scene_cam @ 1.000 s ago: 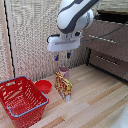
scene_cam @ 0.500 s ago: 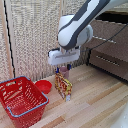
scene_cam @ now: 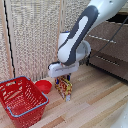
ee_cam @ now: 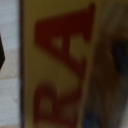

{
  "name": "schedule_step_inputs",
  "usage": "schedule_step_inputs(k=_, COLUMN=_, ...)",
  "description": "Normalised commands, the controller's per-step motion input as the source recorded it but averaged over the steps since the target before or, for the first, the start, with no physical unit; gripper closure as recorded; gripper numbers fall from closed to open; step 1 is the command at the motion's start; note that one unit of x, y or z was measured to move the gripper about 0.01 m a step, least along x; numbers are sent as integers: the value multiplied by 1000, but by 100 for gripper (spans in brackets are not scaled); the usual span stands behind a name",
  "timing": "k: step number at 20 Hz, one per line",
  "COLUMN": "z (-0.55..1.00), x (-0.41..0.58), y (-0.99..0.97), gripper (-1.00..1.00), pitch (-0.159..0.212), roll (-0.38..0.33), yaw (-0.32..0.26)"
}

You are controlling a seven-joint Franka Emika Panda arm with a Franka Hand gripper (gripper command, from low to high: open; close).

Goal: Shift your gripper thoughtfully near the cereal snack bar. Tenderly grip the snack bar with your precision device. Carefully hover the precision device above the first drawer installation and invite the snack bar to descend into the first drawer installation.

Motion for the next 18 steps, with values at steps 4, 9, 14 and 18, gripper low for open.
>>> schedule_step_inputs(k=4, z=-84, x=28, y=6, gripper=100, pitch=54, roll=0, yaw=-11)
schedule_step_inputs(k=9, z=-2, x=0, y=0, gripper=100, pitch=3, roll=0, yaw=0)
schedule_step_inputs(k=14, z=95, x=42, y=6, gripper=100, pitch=13, roll=-11, yaw=60)
schedule_step_inputs(k=18, z=476, x=126, y=0, gripper=100, pitch=81, roll=-1, yaw=80)
